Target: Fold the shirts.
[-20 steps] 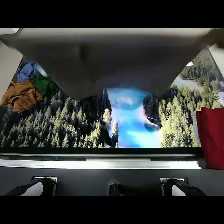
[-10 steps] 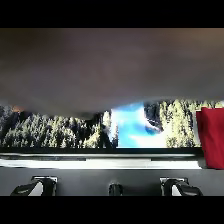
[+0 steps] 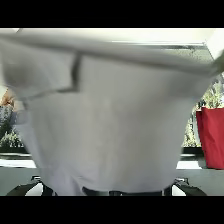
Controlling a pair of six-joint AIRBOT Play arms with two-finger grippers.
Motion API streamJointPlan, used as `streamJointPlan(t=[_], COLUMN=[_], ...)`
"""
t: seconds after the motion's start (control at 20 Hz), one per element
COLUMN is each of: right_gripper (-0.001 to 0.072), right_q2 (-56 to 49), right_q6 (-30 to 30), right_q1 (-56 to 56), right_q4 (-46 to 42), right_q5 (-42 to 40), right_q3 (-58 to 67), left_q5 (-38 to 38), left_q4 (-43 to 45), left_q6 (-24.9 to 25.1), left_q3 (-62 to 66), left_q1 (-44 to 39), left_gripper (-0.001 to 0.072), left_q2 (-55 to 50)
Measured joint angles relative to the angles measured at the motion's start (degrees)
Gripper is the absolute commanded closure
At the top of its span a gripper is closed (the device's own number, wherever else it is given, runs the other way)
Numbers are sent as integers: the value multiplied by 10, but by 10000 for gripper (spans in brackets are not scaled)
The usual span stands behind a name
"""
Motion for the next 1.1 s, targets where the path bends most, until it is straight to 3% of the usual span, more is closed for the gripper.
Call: streamJointPlan(t=[0.1, 0.3, 0.6, 0.7, 0.9, 1.1], right_gripper=[670, 669, 670, 670, 669, 668], right_q2=[-68, -204, -286, -300, -308, -288], right_q6=[-2, 21, 111, 135, 152, 91], right_q1=[9, 31, 34, 33, 33, 32], right_q4=[0, 5, 9, 9, 9, -2], right_q5=[-18, -161, -415, -455, -428, -266], right_q3=[-67, -125, -126, -126, -125, -126], left_q5=[8, 71, 220, 253, 236, 90], left_q4=[7, 2, -69, -84, -96, -80], left_q6=[16, 29, 35, 35, 47, 68], left_q3=[-88, -180, -130, -113, -97, -93], left_q1=[-17, -35, -41, -42, -36, -22], left_gripper=[677, 676, 676, 676, 676, 676], left_q2=[-63, -202, -335, -358, -371, -359])
